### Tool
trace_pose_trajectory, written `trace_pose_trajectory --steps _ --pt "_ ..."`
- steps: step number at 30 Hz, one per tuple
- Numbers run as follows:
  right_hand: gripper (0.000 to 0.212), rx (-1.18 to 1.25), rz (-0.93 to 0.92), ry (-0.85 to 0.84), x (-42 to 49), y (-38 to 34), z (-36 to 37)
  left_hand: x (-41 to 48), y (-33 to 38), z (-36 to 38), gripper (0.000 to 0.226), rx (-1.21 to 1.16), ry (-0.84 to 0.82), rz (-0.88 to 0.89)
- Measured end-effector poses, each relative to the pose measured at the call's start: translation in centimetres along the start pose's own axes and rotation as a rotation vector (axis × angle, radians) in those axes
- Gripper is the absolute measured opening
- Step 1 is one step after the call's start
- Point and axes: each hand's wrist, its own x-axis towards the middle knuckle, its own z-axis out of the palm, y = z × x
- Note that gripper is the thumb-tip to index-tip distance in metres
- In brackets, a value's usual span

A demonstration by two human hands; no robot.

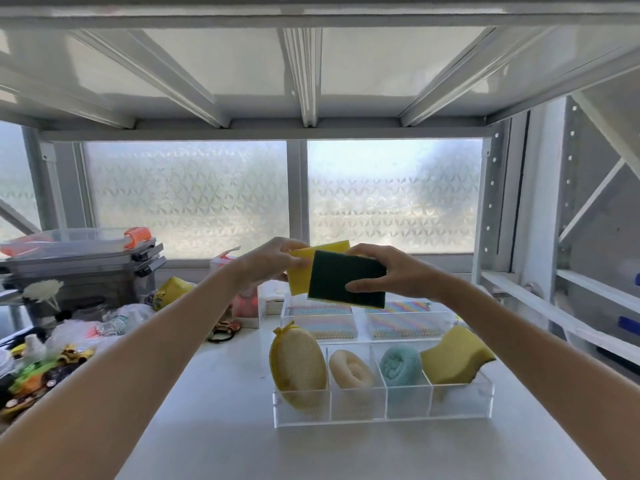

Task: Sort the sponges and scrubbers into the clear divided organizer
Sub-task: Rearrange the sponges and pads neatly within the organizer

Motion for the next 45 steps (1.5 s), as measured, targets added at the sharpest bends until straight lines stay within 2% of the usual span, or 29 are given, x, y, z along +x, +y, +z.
trace_pose_trajectory --steps 2,6,11,15,20,24,25,28,32,36,41,45 --pt "0.042 0.007 -0.029 0.001 0.7 -0.3 0.8 -0.5 0.3 -0.9 0.037 -0.002 0.046 0.0" --pt "0.04 0.077 -0.046 0.021 1.2 -0.9 1.3 -1.3 0.0 -2.6 0.037 0.023 0.03 -0.008" --pt "0.041 0.173 0.005 0.153 0.9 -0.6 0.5 -2.6 -0.5 -3.2 0.049 0.071 0.097 -0.004" --pt "0.037 0.221 0.116 0.195 0.0 0.7 -2.0 -3.5 -1.5 -4.4 0.037 0.066 0.203 -0.038" --pt "0.036 0.074 0.44 -0.003 -0.1 5.2 -5.6 -5.4 -3.1 -7.1 0.022 0.035 0.278 -0.124" --pt "0.019 0.043 0.584 -0.166 1.4 7.6 -4.7 -7.1 -3.9 -8.2 0.024 -0.025 0.26 -0.165" --pt "0.022 0.016 0.603 -0.177 1.7 7.7 -4.5 -7.6 -4.0 -8.3 0.027 -0.047 0.255 -0.175" --pt "0.052 -0.029 0.664 -0.257 2.6 7.7 -4.6 -9.0 -4.3 -8.3 0.032 -0.087 0.269 -0.201" --pt "0.06 -0.11 0.705 -0.415 3.0 7.0 -4.9 -10.1 -4.6 -8.1 0.034 -0.082 0.284 -0.236" --pt "0.081 -0.137 0.739 -0.402 3.2 7.4 -4.6 -10.2 -4.4 -7.4 0.035 -0.121 0.27 -0.246" --pt "0.065 -0.069 0.749 -0.443 3.5 7.0 -4.7 -10.0 -3.7 -6.7 0.034 -0.111 0.267 -0.222" --pt "0.066 -0.111 0.733 -0.4 3.3 7.0 -4.7 -9.9 -3.3 -6.3 0.032 -0.113 0.268 -0.209"
